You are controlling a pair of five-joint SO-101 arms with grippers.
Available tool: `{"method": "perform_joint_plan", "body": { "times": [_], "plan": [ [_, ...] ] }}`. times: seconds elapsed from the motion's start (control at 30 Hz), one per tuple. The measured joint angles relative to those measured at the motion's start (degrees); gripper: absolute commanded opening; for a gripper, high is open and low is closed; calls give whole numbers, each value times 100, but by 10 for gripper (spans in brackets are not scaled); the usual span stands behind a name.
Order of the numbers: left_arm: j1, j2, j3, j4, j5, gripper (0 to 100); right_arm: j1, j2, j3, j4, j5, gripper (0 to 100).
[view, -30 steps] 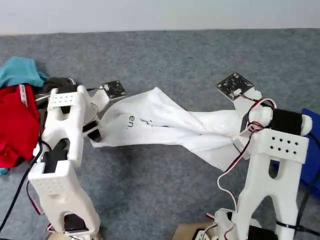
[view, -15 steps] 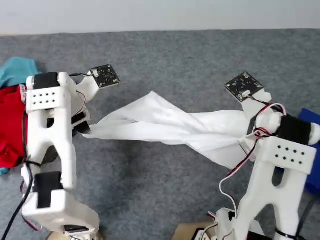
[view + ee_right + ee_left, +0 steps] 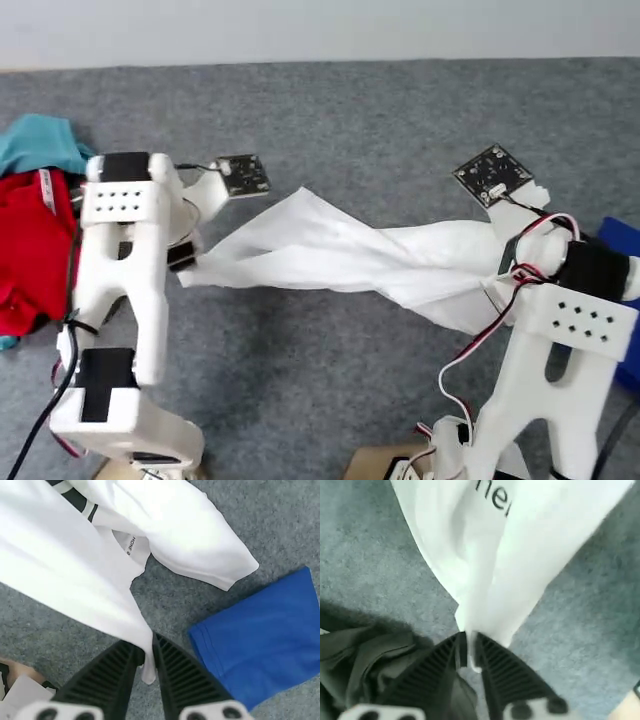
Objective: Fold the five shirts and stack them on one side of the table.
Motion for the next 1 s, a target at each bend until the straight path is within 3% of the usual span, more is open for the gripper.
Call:
{"method": "perform_joint_plan", "body": {
  "times": [0.3,0.77,0.93,1.0],
  "plan": [
    [-79,-220,-9,-730,1793,8,0,0,0,0,0,9],
    [-88,-1143,-26,-571,4185,8,0,0,0,0,0,9],
    [-88,-1143,-26,-440,4730,16,0,0,0,0,0,9],
    [-88,-1143,-26,-440,4782,63,0,0,0,0,0,9]
  ]
}}
